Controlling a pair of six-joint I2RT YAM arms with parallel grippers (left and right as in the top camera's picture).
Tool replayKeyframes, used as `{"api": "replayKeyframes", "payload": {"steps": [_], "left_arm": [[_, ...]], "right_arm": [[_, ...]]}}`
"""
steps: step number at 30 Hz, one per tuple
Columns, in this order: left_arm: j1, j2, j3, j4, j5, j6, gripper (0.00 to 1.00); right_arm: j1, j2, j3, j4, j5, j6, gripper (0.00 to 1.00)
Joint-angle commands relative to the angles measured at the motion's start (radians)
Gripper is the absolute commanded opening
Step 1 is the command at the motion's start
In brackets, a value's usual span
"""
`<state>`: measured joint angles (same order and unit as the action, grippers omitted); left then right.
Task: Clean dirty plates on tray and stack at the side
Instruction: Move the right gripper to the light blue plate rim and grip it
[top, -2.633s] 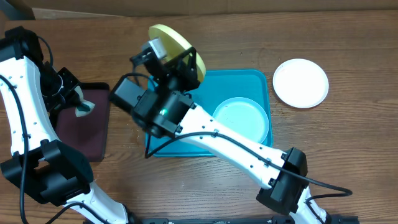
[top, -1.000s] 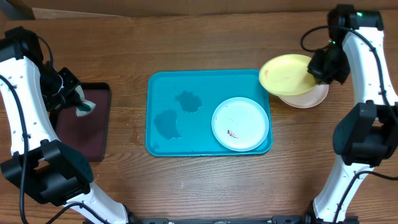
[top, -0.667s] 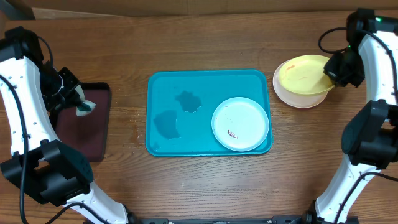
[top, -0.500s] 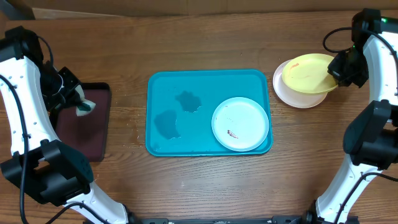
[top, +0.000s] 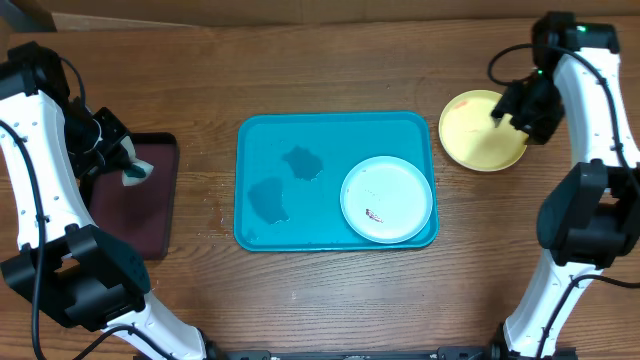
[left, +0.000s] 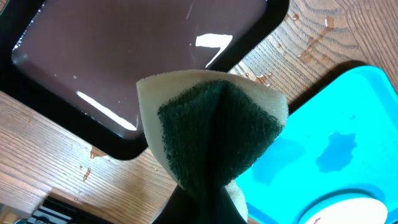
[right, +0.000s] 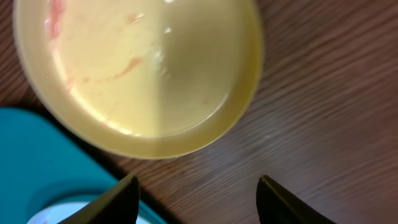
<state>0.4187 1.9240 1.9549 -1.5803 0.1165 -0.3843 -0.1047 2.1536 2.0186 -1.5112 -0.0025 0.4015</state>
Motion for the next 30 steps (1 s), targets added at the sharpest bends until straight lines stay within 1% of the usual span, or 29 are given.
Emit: {"api": "replayKeyframes", "payload": {"steps": [1, 3, 8, 9, 12, 14, 16, 17, 21, 26, 28, 30], "left_arm": [[-0.008, -0.022, -0.003, 0.003, 0.004, 0.023, 0.04], [-0.008, -0.022, -0.003, 0.003, 0.004, 0.023, 0.04], [-0.008, -0.022, -0.003, 0.003, 0.004, 0.023, 0.04], [-0.008, -0.022, -0.003, 0.003, 0.004, 0.023, 0.04], [-0.008, -0.022, -0.003, 0.003, 0.004, 0.023, 0.04], [-0.008, -0.022, -0.003, 0.003, 0.005, 0.023, 0.04], [-0.008, -0.022, -0.003, 0.003, 0.005, 0.023, 0.04], [-0.008, -0.022, -0.003, 0.002, 0.005, 0.023, 0.04], [-0.008, -0.022, -0.003, -0.001, 0.007, 0.026, 0.04], [-0.008, -0.022, -0.003, -0.004, 0.007, 0.026, 0.05], [-0.008, -0.022, -0.003, -0.005, 0.007, 0.027, 0.04], [-0.008, -0.022, -0.003, -0.005, 0.007, 0.026, 0.04]], "right_arm": [[0.064, -0.016, -0.003, -0.005, -0.159, -0.144, 0.62], [0.12, -0.016, -0.003, -0.019, -0.182, -0.198, 0.62], [0.251, -0.016, -0.004, -0.042, -0.124, -0.218, 0.61], [0.274, -0.016, -0.004, -0.047, -0.095, -0.207, 0.61], [0.338, -0.016, -0.004, -0.066, 0.045, -0.107, 0.61], [0.374, -0.016, -0.004, -0.063, 0.094, -0.101, 0.61], [0.397, -0.015, -0.004, -0.061, 0.095, -0.143, 0.59], [0.408, -0.014, -0.004, -0.063, 0.092, -0.181, 0.57], [0.435, -0.004, -0.004, -0.068, 0.091, -0.383, 0.57], [0.432, 0.002, -0.004, 0.002, 0.024, -0.458, 0.56], [0.431, 0.002, -0.004, 0.041, -0.001, -0.465, 0.56], [0.432, 0.002, -0.004, 0.06, -0.03, -0.514, 0.55]]}}
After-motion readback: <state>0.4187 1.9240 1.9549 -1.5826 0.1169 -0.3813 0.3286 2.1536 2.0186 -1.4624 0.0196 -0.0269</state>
